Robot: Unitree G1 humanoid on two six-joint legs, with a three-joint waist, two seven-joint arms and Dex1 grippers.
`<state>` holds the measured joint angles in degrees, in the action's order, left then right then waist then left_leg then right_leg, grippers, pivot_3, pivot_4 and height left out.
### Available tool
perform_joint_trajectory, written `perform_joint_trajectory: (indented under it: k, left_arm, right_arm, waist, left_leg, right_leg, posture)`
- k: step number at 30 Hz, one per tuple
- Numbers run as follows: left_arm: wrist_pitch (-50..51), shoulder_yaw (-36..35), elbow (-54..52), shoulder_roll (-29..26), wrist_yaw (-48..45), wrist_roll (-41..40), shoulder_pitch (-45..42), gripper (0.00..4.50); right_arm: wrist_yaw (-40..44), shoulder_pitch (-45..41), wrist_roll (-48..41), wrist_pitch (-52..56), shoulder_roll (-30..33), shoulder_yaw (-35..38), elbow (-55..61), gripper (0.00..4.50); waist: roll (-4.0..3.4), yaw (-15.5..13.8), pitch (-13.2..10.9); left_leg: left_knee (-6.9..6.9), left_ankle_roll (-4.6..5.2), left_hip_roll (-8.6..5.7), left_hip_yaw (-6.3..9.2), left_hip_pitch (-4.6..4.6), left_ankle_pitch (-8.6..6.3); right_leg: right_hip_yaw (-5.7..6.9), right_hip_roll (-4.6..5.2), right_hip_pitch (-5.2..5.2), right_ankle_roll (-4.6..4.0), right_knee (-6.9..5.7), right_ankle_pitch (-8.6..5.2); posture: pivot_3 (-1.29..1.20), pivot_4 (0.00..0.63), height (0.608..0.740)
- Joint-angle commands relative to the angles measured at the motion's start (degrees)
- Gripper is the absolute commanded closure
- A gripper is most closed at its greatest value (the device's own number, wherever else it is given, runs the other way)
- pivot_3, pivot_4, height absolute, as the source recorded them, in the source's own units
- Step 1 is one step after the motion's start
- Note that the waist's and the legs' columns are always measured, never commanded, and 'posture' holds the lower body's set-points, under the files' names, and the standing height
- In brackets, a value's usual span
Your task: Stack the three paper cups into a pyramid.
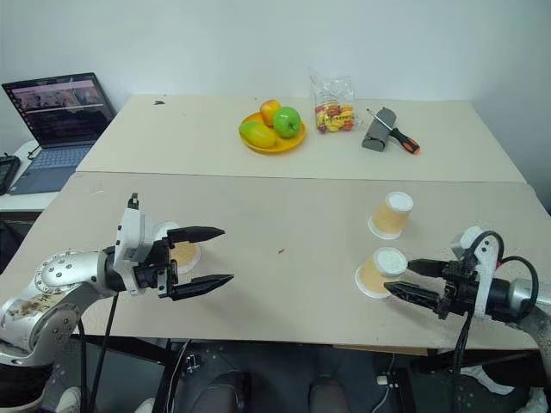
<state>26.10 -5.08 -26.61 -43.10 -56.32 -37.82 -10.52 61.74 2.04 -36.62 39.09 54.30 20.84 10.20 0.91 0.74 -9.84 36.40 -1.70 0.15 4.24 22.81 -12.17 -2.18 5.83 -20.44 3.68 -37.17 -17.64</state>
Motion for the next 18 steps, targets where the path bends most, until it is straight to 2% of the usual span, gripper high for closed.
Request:
perform_joint_trajectory:
  k: [1, 8, 18]
  left_arm:
    - [-0.9, -0.86, -0.61, 0.31, 0.18, -0.09, -1.03, 0.0]
    - [-0.79, -0.86, -0.57, 0.22, -0.05, 0.04, -0.7, 0.0]
    - [-0.75, -0.47, 0.04, 0.0, -0.43, 0.45, -1.17, 0.0]
  right_arm:
    - [-2.49, -2.44, 2.32, -2.21, -0.62, -1.27, 0.77, 0.02]
    - [-5.32, -3.95, 4.54, -2.32, -1.51, -3.64, 2.62, 0.02]
    - [-9.33, -6.81, 3.54, -0.9, -2.37, -3.09, 5.7, 0.02]
  waist:
    - [0.0, 0.15, 0.0]
    - [0.0, 0.11, 0.0]
    - [0.0, 0.12, 0.0]
  left_leg:
    - [0.01, 0.0, 0.0, 0.0, 0.0, 0.0]
    - [0.01, 0.0, 0.0, 0.0, 0.01, 0.0]
    - [0.01, 0.0, 0.01, 0.01, 0.01, 0.0]
  right_leg:
    - [0.0, 0.0, 0.0, 0.0, -0.01, 0.0]
    - [-0.02, -0.01, -0.03, 0.0, -0.01, 0.0]
    - [-0.01, -0.01, -0.04, 0.0, -0.02, 0.01]
  posture:
    - [0.0, 0.15, 0.74]
    - [0.0, 0.15, 0.74]
    - [0.0, 0.15, 0.74]
